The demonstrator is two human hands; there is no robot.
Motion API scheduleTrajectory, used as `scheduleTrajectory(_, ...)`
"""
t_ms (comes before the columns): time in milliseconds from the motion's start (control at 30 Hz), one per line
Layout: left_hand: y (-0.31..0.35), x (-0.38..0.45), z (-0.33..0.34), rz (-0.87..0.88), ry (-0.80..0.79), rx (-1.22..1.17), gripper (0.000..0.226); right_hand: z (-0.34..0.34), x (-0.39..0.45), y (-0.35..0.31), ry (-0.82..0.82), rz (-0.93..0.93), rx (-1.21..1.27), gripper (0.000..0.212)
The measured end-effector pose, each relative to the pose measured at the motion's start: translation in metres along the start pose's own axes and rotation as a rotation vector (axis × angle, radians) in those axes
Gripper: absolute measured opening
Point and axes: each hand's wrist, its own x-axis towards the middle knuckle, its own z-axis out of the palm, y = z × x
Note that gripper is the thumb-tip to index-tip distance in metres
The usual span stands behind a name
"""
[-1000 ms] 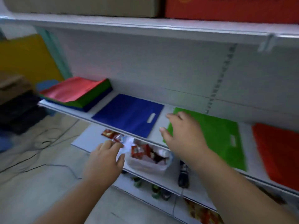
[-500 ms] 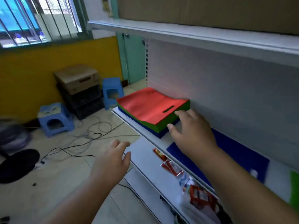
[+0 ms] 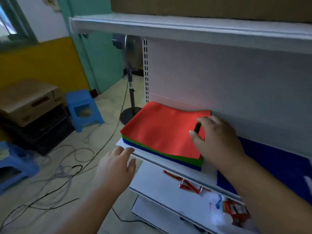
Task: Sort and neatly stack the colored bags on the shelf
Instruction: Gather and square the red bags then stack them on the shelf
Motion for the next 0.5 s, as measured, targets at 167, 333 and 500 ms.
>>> scheduleTrajectory(167,-0.054,0.044,0.003,0.098,-0.091,-0.055,0.036,0.019,-0.018,-0.032,-0.053,0.238,-0.173,0.042)
scheduleTrajectory(333,-0.073,0.072,0.004,0.127,-0.179,-0.096,0.051,0.044,-0.045,-0.053,-0.236,0.37,-0.37,0.058)
scheduleTrajectory(500,-0.072,0.092,0.01,0.11,-0.262,-0.139,0.038,0.055,-0.049,-0.054,-0.139,0.377,-0.404,0.048)
